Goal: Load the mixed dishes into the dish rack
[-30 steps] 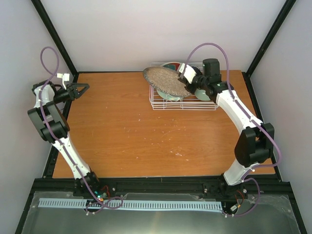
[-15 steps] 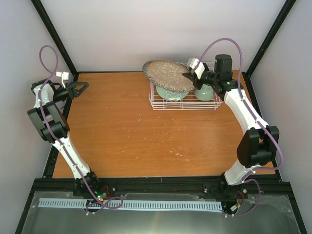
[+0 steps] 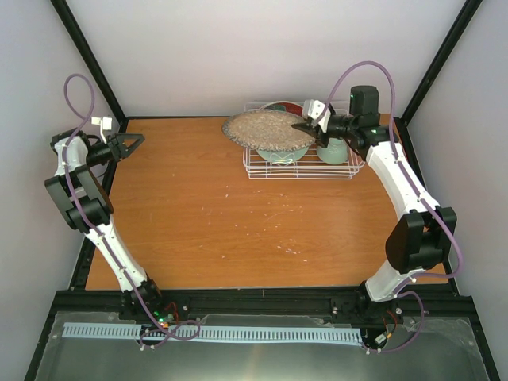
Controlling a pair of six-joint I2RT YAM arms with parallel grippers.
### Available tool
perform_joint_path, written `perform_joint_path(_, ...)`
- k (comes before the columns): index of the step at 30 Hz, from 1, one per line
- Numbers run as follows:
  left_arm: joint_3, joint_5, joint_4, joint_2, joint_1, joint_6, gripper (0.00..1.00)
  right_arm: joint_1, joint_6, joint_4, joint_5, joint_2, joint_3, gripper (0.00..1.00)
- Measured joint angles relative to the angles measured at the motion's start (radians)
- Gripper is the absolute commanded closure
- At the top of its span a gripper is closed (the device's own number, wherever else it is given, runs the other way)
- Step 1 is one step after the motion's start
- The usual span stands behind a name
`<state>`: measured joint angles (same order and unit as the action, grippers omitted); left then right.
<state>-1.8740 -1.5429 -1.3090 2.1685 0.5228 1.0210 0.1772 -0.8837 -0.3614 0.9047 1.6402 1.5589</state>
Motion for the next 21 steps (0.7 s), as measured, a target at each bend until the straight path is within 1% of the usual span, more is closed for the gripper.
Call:
perform_joint_path(10,0.000,-0.002,0.000,0.010,0.000,-0.003,0.76,-0.009,-0.106,-0.111,0.001,0.000,0.000,0.97)
perform_joint_path(21,-0.006,-0.003,0.000,0.034,0.000,-0.010,0.76,-0.047,-0.130,-0.126,0.018,0.027,0.007,0.97)
